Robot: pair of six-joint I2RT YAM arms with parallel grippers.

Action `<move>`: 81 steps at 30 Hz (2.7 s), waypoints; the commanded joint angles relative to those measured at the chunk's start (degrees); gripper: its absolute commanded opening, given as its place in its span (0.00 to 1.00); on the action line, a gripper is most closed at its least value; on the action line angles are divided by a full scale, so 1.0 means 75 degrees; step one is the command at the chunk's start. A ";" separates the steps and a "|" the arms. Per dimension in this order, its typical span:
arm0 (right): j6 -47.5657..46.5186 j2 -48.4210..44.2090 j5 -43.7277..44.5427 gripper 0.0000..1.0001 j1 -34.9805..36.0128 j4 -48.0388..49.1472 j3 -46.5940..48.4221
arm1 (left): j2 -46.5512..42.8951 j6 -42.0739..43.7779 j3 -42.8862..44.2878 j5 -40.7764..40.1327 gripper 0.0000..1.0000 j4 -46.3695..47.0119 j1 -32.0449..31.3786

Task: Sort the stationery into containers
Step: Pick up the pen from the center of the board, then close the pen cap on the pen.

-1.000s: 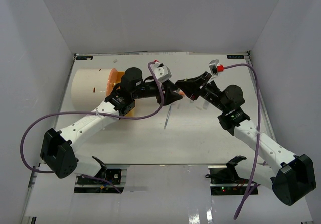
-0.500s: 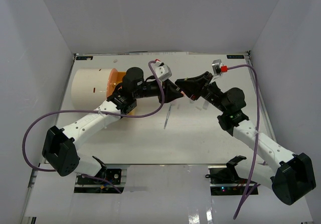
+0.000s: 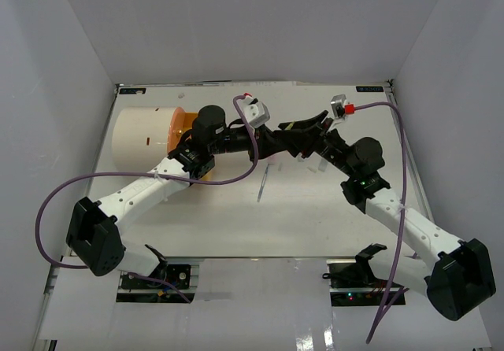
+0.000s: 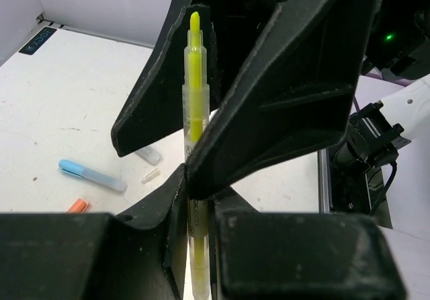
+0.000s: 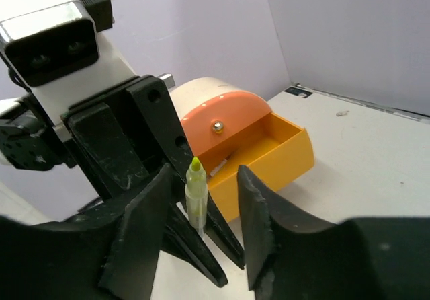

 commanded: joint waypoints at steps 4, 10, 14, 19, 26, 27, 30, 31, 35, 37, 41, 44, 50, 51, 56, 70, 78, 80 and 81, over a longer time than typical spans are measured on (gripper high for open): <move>-0.0877 -0.0593 0.0357 0.75 -0.0041 -0.0870 -0.0149 | -0.0501 0.0053 -0.0295 -0.0451 0.00 -0.0264 0.0028; -0.1908 -0.1448 0.1387 0.90 -0.0123 -0.2614 -0.0183 | -0.0572 -0.0111 -0.0530 -0.1211 0.00 -0.0803 0.0145; -0.2376 -0.2186 0.3024 0.90 -0.0123 -0.3729 -0.0360 | -0.0490 -0.0205 -0.0378 -0.1809 0.00 -0.1237 0.0239; -0.3104 -0.2259 0.4048 0.90 -0.0170 -0.5194 -0.0091 | -0.0186 -0.0357 0.0149 -0.1998 0.00 -0.2361 0.0636; -0.2905 -0.0678 0.4495 0.90 -0.0568 -0.7093 0.0822 | -0.0501 -0.0018 0.0010 -0.1787 0.00 -0.2773 0.1130; -0.2917 -0.0259 0.4482 0.90 -0.0719 -0.7373 0.0928 | -0.0560 0.0040 -0.0188 -0.1776 0.00 -0.2691 0.1153; -0.3626 0.0725 0.4389 0.90 -0.0873 -0.7680 0.1535 | -0.0701 0.0181 -0.0412 -0.1578 0.00 -0.2644 0.1153; -0.3852 0.1043 0.4412 0.90 -0.0896 -0.8017 0.1794 | -0.0712 0.0216 -0.0447 -0.1518 0.00 -0.2632 0.1153; -0.4966 0.2684 0.3793 0.97 -0.1049 -0.9156 0.3282 | -0.0829 0.0461 -0.0600 -0.1354 0.00 -0.2632 0.1153; -0.5423 0.3283 0.3534 0.99 -0.1119 -0.9251 0.3670 | -0.0993 0.0509 -0.0786 -0.1400 0.00 -0.2515 0.1153; -0.5986 0.4127 0.3146 0.88 -0.1213 -0.9775 0.4174 | -0.1158 0.0638 -0.0881 -0.1809 0.00 -0.2480 0.1153; -0.6326 0.4620 0.3146 0.79 -0.1225 -1.0140 0.4375 | -0.1228 0.0697 -0.0893 -0.2021 0.00 -0.2491 0.1153; -0.6900 0.5135 0.2666 0.63 -0.1272 -1.0352 0.4351 | -0.1322 0.0744 -0.0916 -0.2350 0.00 -0.2479 0.1153; -0.6947 0.5368 0.2701 0.60 -0.1260 -1.0527 0.4398 | -0.1334 0.0756 -0.0905 -0.2361 0.00 -0.2479 0.1153; -0.7112 0.5920 0.2737 0.50 -0.1272 -1.0622 0.4608 | -0.1369 0.0768 -0.0916 -0.2432 0.00 -0.2491 0.1153; -0.7030 0.6613 0.2982 0.42 -0.1260 -1.0610 0.4797 | -0.1322 0.0791 -0.0905 -0.2408 0.00 -0.2503 0.1153; -0.7007 0.6660 0.3029 0.23 -0.1248 -1.0587 0.4668 | -0.1322 0.0779 -0.0905 -0.2373 0.01 -0.2503 0.1153; -0.6972 0.6566 0.3029 0.17 -0.1237 -1.0575 0.4621 | -0.1334 0.0768 -0.0905 -0.2315 0.01 -0.2491 0.1153; -0.6960 0.6496 0.2983 0.15 -0.1225 -1.0564 0.4586 | -0.1322 0.0768 -0.0893 -0.2291 0.01 -0.2491 0.1153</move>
